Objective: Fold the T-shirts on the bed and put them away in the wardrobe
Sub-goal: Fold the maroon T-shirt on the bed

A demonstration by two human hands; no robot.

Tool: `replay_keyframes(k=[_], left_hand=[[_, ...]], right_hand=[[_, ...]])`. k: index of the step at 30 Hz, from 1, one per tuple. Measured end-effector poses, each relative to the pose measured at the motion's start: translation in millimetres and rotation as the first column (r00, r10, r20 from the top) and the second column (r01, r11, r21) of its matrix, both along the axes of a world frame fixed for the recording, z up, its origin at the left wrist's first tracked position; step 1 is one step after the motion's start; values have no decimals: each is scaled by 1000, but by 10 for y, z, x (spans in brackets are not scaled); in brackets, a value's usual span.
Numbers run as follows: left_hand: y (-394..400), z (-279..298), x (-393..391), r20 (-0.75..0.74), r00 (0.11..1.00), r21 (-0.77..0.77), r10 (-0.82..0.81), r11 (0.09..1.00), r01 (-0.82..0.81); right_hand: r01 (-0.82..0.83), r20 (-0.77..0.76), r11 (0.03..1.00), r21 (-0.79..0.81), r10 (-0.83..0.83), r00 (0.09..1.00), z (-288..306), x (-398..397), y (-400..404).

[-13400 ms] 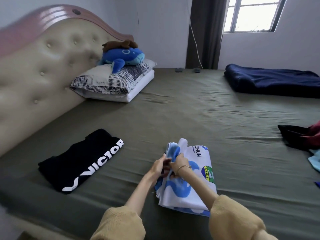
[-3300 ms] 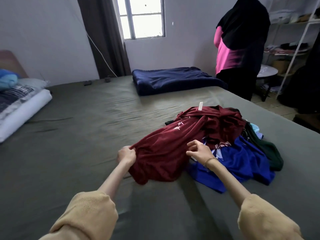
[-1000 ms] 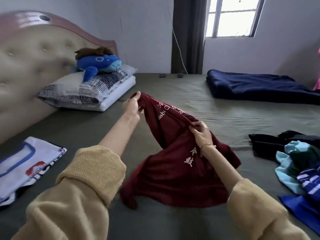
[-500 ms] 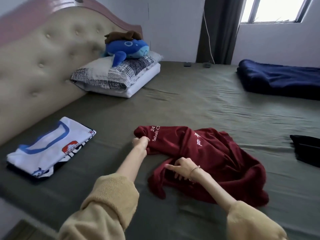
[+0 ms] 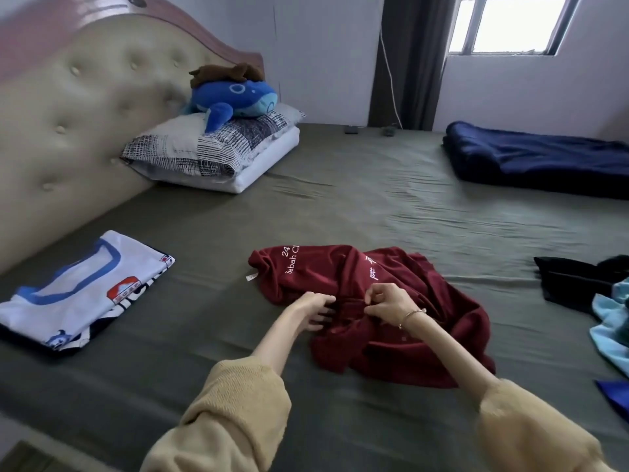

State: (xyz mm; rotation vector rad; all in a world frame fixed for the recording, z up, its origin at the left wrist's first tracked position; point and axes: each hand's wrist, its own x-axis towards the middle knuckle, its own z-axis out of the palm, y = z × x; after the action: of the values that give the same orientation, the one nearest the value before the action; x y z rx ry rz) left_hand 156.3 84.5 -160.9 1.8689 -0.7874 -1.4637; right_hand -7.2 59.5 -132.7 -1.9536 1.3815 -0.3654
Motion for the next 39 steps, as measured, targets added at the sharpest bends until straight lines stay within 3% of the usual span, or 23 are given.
replay_keyframes(k=[3, 5, 7, 9, 12, 15, 18, 22, 25, 26, 29, 31, 33, 35, 37, 39], left_hand=[[-26, -54, -314, 29, 999, -43, -37, 998, 39], [-60, -134, -463, 225, 974, -139, 11, 990, 21], [-85, -175, -554, 447, 893, -197, 39, 979, 56], [-99, -194, -625, 575, 818, -220, 31, 968, 119], [-99, -190, -728, 725, 688, -182, -29, 956, 232], [-108, -188, -721, 905, 421, -86, -68, 938, 335], [-134, -240, -660, 947, 284, 36, -149, 929, 369], [-184, -245, -579, 982, 109, 91, -151, 901, 423], [-214, -271, -551, 984, 93, 87, -153, 865, 495], [-219, -266, -547, 981, 146, 39, -131, 858, 512], [-218, -134, -500, 895, 444, -245, 34, 870, 427], [-226, 46, -422, 844, 529, -360, 91, 826, 433], [-219, 267, -319, 858, 511, -359, 51, 772, 525], [-237, 471, -234, 921, 388, -281, 36, 750, 598], [-263, 641, -169, 948, 289, -290, 133, 731, 618], [-264, 808, -116, 920, 264, -392, 290, 702, 594]], right_hand=[[151, -21, 979, -139, -155, 988, 131, -500, -121], [325, 0, 913, -245, -335, 942, 216, -883, -191], [514, -11, 796, -319, -545, 838, 312, -1298, -213], [605, -108, 729, -320, -662, 741, 322, -1620, -187], [539, -308, 802, -258, -597, 741, 134, -1736, -125], [386, -283, 898, -210, -434, 856, -94, -1592, -57], [225, -363, 961, -164, -271, 892, -218, -1429, -33], [178, -456, 956, -233, -269, 848, -229, -1318, -60], [185, -446, 938, -295, -306, 841, -254, -1318, -90], [202, -428, 928, -313, -328, 842, -248, -1317, -102], [297, -340, 880, -371, -426, 838, -198, -1333, -145], [332, -307, 827, -453, -494, 813, -120, -1360, -182], [331, -289, 766, -552, -547, 785, 3, -1378, -213], [328, -251, 703, -631, -585, 772, 159, -1385, -230], [402, -90, 646, -648, -590, 802, 329, -1361, -255], [499, 119, 586, -638, -565, 816, 491, -1319, -296]])
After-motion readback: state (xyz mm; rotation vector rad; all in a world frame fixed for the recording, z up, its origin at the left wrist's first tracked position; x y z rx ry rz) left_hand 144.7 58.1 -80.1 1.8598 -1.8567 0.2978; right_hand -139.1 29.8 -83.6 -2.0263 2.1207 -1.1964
